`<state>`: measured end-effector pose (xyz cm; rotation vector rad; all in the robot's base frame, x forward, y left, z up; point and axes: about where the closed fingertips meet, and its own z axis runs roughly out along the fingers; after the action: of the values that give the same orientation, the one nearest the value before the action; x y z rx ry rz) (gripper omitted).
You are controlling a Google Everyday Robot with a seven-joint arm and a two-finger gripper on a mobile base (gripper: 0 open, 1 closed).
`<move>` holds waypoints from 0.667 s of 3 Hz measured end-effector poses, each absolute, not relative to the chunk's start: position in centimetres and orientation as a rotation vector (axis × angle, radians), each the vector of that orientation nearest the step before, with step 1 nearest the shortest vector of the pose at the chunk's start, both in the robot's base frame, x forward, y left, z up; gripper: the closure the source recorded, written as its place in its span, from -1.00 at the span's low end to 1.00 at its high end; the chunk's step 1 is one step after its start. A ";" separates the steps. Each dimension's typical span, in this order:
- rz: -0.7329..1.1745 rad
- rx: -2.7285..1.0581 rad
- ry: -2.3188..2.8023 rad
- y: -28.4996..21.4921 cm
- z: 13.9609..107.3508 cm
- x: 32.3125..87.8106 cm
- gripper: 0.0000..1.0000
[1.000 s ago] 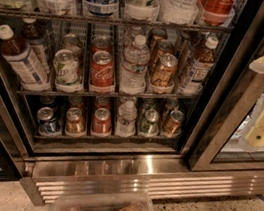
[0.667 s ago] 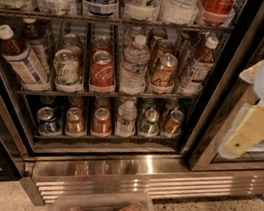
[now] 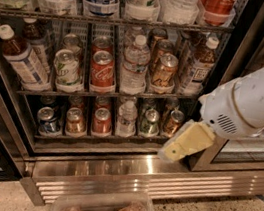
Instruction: Pick pepsi can from bottom shelf of fridge
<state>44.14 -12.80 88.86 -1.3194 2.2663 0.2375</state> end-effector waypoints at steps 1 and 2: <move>0.398 -1.279 2.257 -9.7 87.4 44.7 -1.00; 0.398 -1.279 2.257 -9.7 87.4 44.7 -1.00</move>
Offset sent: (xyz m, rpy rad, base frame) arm 0.0059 0.0270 -0.0135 0.0934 0.0407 0.0054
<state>44.65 -9.67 87.38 -1.2794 2.2566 0.3978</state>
